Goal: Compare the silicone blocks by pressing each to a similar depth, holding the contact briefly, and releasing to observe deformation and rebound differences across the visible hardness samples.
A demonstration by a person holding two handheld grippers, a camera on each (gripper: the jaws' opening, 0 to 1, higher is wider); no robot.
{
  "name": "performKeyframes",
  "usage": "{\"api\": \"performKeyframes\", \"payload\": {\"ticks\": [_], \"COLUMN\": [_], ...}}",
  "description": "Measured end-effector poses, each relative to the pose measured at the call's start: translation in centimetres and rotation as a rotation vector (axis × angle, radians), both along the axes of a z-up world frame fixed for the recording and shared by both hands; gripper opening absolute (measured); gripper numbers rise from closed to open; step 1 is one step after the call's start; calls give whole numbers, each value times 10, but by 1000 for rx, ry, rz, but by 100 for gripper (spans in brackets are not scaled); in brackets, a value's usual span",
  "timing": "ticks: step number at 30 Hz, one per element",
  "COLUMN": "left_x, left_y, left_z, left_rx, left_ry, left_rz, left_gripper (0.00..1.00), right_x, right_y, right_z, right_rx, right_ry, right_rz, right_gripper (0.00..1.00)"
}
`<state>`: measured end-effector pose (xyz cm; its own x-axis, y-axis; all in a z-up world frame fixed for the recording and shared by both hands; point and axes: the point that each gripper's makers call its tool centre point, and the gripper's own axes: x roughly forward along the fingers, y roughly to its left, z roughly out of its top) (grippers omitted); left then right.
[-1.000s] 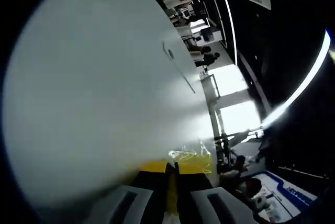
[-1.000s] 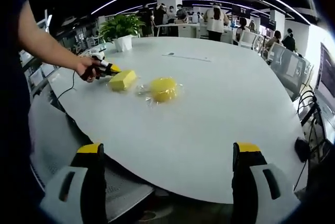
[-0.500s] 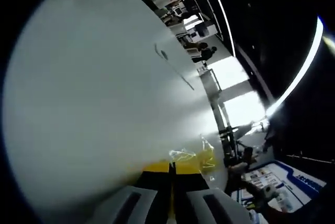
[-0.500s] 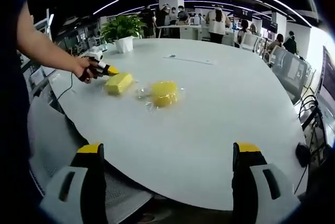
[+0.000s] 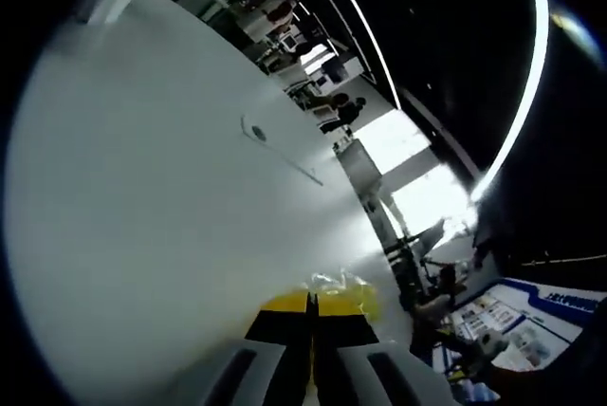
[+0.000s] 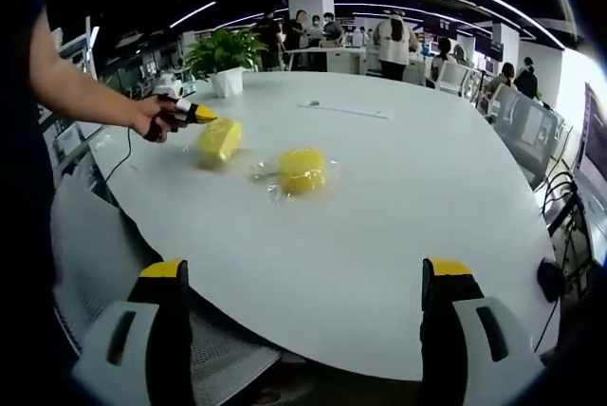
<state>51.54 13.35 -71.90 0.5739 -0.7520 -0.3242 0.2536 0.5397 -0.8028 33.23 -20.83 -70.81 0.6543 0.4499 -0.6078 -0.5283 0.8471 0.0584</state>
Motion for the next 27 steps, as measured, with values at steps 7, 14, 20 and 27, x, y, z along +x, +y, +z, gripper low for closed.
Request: {"api": "performKeyframes", "payload": {"ticks": [7,14,20,27], "left_x": [-1,-8,-12,-12], "left_y": [0,-10,-14,-11], "left_z": [24,46,68,104], "left_rx": [34,72,73,75], "left_ry": [-90,-174,-224,-316], "left_rz": [-19,-65,-95,-102], "left_gripper": [0,0,0,0], "right_x": [-3,-3,-3,-1], "right_y": [2,4,10,16], "right_z": [3,7,10,19], "right_rx": [2,3,3,5], "right_ry": [-11,-26,-37,-62], "right_rz": [6,7,23,40], "right_gripper": [96,96,96,96]}}
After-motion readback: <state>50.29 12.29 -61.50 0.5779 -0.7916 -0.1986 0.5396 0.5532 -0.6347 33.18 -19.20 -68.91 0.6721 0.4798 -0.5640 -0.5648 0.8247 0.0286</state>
